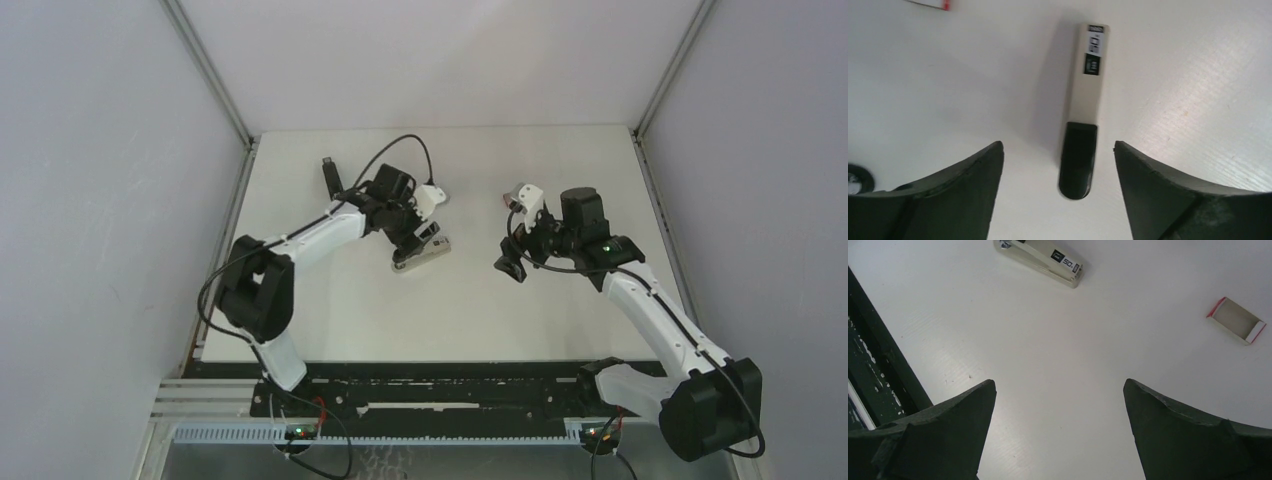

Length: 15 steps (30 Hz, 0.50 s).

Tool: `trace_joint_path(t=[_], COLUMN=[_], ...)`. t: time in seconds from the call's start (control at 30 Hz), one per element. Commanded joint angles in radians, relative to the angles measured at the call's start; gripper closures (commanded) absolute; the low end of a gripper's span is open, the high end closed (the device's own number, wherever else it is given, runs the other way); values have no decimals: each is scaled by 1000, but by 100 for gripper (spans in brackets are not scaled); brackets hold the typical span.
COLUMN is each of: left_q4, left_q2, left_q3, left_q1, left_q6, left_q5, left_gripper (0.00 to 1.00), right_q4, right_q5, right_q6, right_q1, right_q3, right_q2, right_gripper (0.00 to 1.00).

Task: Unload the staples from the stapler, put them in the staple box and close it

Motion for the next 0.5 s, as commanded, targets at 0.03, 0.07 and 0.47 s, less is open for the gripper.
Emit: trace_joint_path(t=[0.03,0.07,0.47], left_q4=[105,115,277], left_q2=[-202,-225,-530], left_q3=[-82,-110,-449], left_q1=[135,161,420], left_q6=[-72,-76,-105], left_q5=[92,103,195], left_gripper=[4,2,0], right_q4=[31,40,46], right_q5=[-64,-53,3], right_q6=[-127,-148,-288], right_q1=[67,103,320], right_q3=[-2,-2,308], right_q2=[-19,-19,321], right_gripper=[0,0,0])
